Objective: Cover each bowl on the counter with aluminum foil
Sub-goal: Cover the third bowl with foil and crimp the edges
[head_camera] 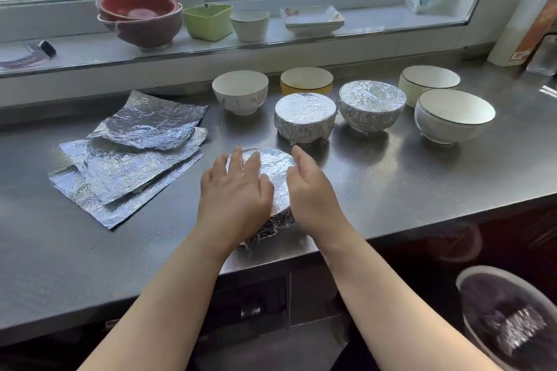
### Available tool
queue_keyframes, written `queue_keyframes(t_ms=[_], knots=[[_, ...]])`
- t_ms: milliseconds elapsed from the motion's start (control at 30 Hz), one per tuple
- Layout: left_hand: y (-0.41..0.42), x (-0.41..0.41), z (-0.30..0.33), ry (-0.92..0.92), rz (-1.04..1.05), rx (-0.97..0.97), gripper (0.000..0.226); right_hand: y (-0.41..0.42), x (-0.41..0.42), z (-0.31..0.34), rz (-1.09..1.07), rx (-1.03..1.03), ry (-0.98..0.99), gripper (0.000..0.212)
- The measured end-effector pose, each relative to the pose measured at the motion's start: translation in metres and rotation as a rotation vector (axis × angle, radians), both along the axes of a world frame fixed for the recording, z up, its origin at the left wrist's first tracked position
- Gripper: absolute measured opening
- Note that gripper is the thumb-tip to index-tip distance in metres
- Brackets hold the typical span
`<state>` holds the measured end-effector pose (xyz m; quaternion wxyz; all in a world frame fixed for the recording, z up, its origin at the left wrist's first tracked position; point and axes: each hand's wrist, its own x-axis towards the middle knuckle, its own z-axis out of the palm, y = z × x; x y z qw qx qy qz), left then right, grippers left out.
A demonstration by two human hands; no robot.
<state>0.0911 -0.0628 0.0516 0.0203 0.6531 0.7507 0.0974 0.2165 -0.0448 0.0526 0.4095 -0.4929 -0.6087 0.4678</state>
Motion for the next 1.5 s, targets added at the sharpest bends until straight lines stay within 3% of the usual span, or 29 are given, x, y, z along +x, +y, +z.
queue_keyframes(t_ms=[233,367,500,767,1067,1300,1500], knots=[[0.001,0.0,0.0,0.001,0.004,-0.019,0.057,0.006,-0.005,0.0,0.011,-0.017,-0.099,0.052],[0.001,0.001,0.001,0.014,0.014,-0.015,0.067,0.01,-0.009,0.001,0.017,-0.011,-0.194,0.051],[0.001,0.003,0.002,0.03,0.035,-0.008,0.075,0.022,-0.012,-0.002,0.025,-0.091,-0.246,0.026],[0.0,0.004,0.003,0.033,0.033,-0.025,0.077,0.033,-0.009,-0.008,0.029,-0.147,-0.067,0.017],[0.0,0.005,0.006,0.015,0.064,-0.057,0.068,0.034,0.003,-0.012,0.036,-0.435,0.236,0.046],[-0.008,-0.006,0.018,-0.26,0.055,-0.142,0.109,0.048,0.012,-0.005,0.142,-0.501,0.29,0.046],[-0.037,-0.014,0.014,-0.349,0.023,-0.066,0.108,0.059,0.016,-0.005,0.252,-0.469,0.249,0.044]])
